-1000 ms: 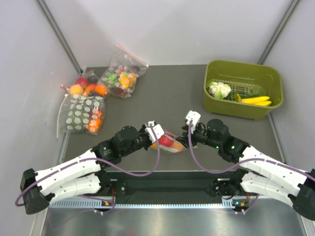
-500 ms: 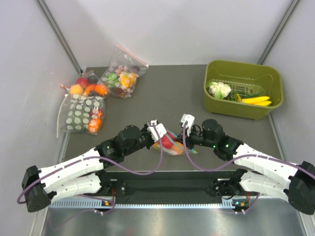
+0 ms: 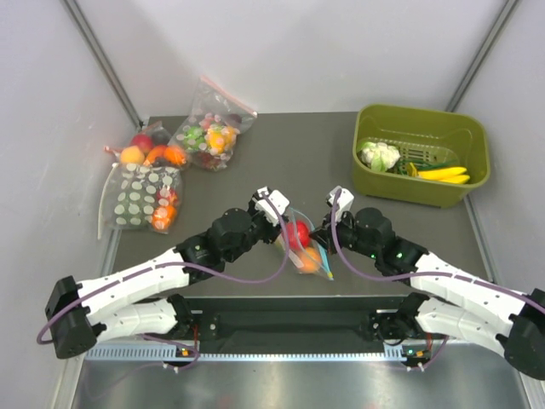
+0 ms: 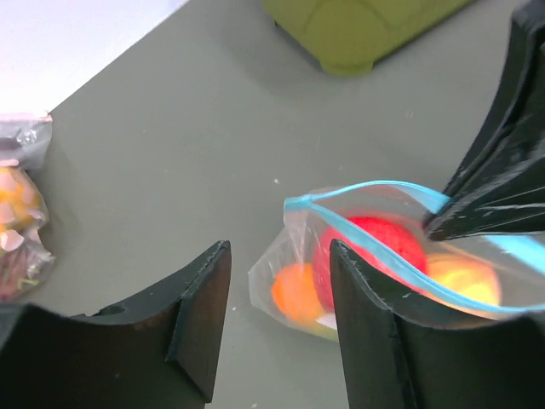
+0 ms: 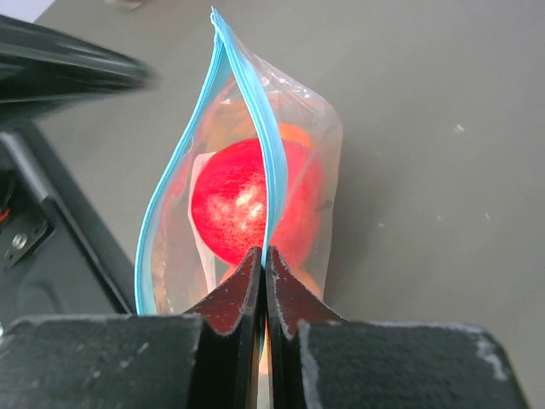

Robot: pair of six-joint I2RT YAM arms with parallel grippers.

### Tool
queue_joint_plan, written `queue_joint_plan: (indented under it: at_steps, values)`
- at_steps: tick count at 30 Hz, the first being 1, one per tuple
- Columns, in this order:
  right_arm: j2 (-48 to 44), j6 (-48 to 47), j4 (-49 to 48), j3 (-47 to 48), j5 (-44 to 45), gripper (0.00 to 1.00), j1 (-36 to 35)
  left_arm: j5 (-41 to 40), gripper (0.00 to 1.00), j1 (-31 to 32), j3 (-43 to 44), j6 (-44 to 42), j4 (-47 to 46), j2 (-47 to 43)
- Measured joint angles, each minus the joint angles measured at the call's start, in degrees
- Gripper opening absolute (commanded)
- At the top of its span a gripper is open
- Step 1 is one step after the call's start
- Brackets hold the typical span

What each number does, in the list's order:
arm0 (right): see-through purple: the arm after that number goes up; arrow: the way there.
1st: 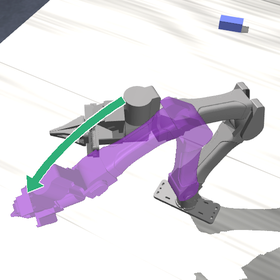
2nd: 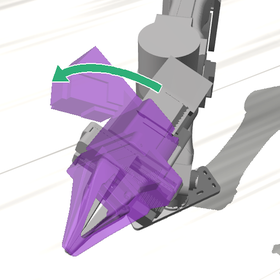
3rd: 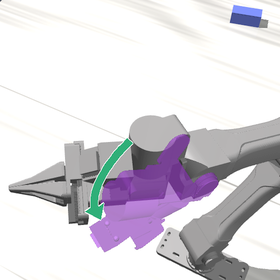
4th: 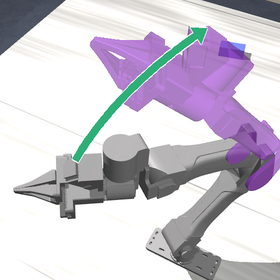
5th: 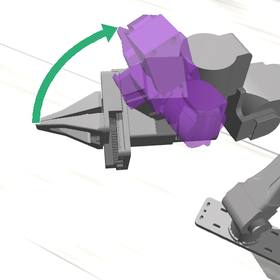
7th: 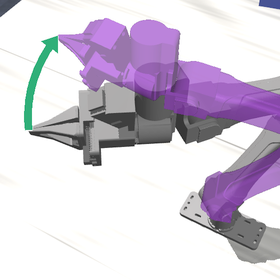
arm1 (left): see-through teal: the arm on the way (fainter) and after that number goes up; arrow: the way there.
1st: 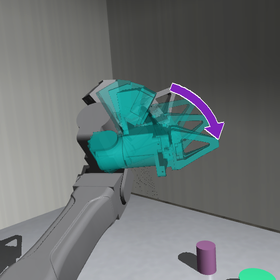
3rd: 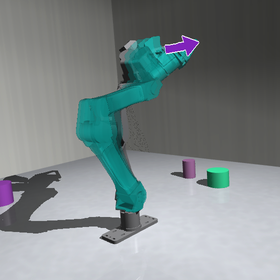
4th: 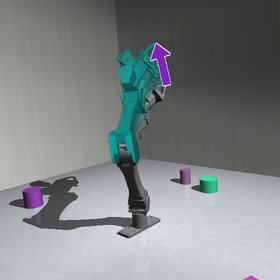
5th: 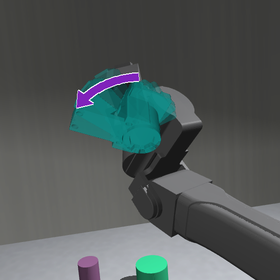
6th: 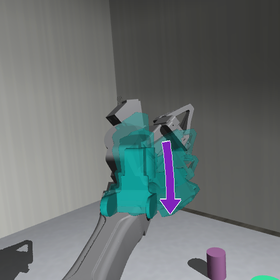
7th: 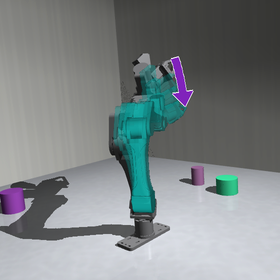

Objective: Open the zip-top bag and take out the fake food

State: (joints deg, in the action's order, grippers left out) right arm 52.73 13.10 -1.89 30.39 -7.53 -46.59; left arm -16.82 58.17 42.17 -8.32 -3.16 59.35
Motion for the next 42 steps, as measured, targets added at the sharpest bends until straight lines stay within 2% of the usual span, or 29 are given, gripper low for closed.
queue_joint_plan:
  at_steps: [7, 14, 21, 28, 35, 38, 39, 40, 42]
  values:
    - [1.62, 4.59, 0.28, 0.0, 5.77, 0.0, 0.0, 1.18, 0.57, 0.11, 0.44, 12.07, -0.55, -3.19]
    - [2.84, 6.21, 0.44, 0.0, 9.46, 0.0, -0.17, 2.95, 0.58, 1.81, 0.81, 22.47, -2.01, 2.1]
    - [2.82, 6.47, 1.05, 0.0, 12.15, 0.0, -0.57, 3.52, 0.59, 2.43, 3.67, 27.5, -1.97, 7.69]
    - [2.71, 6.47, 1.03, 0.0, 13.29, 0.0, -1.7, 2.97, 0.57, 2.89, 7.87, 28.63, 0.09, 13.46]
    - [1.81, 6.47, 1.09, 0.0, 14.16, 0.0, -2.45, -1.42, 0.44, 4.2, 9.6, 28.81, 4.9, 16.96]
    - [1.4, 6.45, 1.11, 0.0, 14.53, 0.0, -2.45, -3.69, 0.24, 4.57, 9.79, 28.79, 7.06, 17.16]
    - [1.27, 6.47, 1.11, 0.0, 14.69, 0.0, -2.45, -4.37, 0.15, 4.66, 9.86, 28.83, 7.65, 17.16]
    - [1.11, 6.45, 1.11, -0.02, 14.99, 0.0, -2.45, -5.25, 0.02, 4.76, 9.92, 28.96, 8.28, 17.16]
    - [0.87, 6.47, 1.14, -0.02, 15.5, 0.0, -2.45, -6.54, 0.0, 4.9, 9.94, 28.76, 9.29, 17.16]
